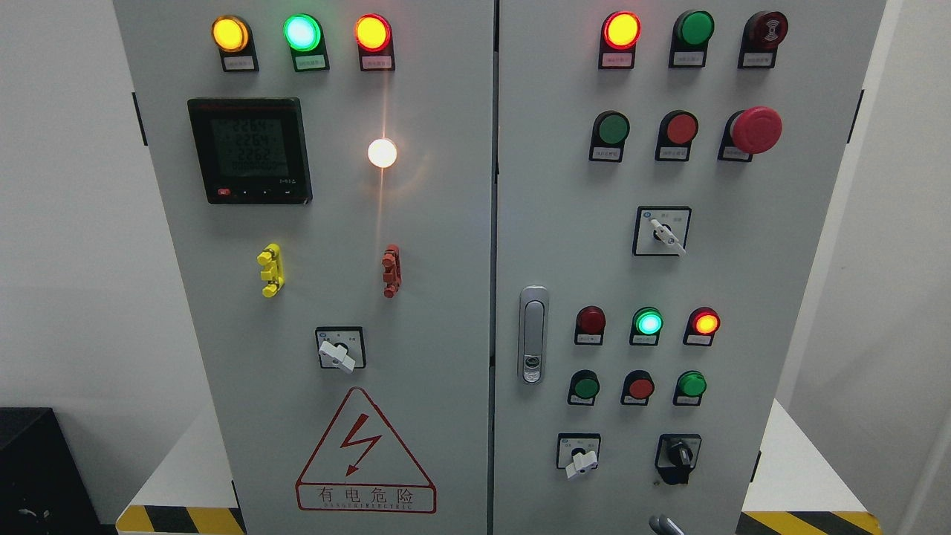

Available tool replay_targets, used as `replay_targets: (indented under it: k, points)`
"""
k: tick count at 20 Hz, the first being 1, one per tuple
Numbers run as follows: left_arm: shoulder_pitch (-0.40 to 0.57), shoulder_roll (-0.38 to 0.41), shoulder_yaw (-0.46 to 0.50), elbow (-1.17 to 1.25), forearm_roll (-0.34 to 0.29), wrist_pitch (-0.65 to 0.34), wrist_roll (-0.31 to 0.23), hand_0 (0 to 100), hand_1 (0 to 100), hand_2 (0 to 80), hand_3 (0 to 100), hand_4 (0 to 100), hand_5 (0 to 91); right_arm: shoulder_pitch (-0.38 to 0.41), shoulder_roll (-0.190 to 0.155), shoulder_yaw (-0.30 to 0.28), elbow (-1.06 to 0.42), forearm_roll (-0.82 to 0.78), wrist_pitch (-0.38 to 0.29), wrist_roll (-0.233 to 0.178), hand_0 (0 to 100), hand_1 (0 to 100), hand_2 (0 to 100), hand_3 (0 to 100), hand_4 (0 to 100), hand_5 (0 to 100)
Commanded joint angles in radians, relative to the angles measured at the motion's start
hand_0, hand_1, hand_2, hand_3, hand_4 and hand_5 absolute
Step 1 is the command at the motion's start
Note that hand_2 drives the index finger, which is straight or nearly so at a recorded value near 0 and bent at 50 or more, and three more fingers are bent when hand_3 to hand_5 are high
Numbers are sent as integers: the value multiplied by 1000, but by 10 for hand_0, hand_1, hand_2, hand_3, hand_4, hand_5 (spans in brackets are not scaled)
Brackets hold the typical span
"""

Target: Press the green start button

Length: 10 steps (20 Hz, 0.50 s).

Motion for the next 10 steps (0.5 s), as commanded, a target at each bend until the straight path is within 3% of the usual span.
replay_targets:
  k: [1,8,10]
  points:
    - [-23,0,0,-28,0,0,1,120,556,0,0,0,0,-6,0,32,2,1,1,0,0,46,0,0,0,0]
    - [-23,0,0,-28,0,0,1,120,556,0,0,0,0,-6,0,40,0,10,-6,0,0,49,0,0,0,0]
    - [-23,0,0,-28,0,0,1,120,556,0,0,0,0,-6,0,48,0,47,-37,-2,0,130,0,0,0,0]
